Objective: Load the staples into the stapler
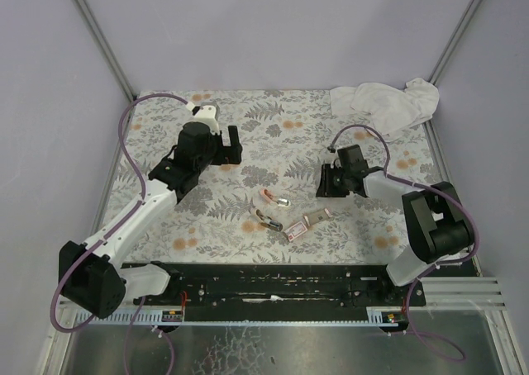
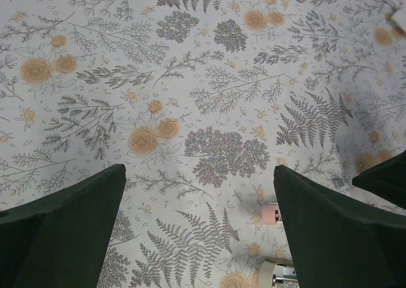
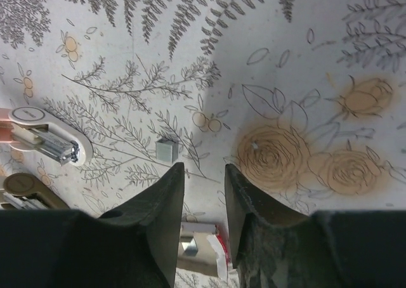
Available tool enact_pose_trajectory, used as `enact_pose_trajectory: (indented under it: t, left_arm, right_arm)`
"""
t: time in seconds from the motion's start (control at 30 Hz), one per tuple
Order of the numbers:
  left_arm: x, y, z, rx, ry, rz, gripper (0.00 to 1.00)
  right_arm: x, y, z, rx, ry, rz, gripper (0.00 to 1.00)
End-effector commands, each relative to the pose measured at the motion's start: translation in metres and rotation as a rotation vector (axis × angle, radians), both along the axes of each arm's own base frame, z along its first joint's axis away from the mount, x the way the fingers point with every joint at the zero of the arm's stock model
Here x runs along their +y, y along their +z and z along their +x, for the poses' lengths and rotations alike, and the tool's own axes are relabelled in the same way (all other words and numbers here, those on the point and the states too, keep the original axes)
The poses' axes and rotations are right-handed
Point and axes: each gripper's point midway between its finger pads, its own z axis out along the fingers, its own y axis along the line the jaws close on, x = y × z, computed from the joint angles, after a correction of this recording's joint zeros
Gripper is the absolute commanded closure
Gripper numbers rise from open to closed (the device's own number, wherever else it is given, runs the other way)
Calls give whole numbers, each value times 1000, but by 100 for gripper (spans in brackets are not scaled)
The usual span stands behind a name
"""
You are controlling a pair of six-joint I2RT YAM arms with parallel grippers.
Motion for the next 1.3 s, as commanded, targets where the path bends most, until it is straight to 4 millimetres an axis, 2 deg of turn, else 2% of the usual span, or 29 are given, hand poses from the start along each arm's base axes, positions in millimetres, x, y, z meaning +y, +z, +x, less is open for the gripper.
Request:
enact_pose_trajectory:
  t: [0.0,0.27,0.43,0.6,0.8,1.27]
  left_arm:
    - [3,18,2,-75,12,-30,0]
    - [6,21,2,-86,24,-31,0]
    - [6,21,2,-87,27,-32,0]
    - [6,21,2,-87,26,-35,0]
    - [6,21,2,-86,26,-34,0]
    - [6,22,1,-86,24,-35,0]
  right_arm:
    - [-12,18,4,-30,-38,-95,59]
    - [13,30,5,-53,-24,-234,51]
    - [27,21,7,-33,-17,-264,50]
    - [30,12,9,-19,-11,-293,52]
    - [35,10,11,-11,-3,-299,59]
    - [33,6,13,-18,11,-371,66]
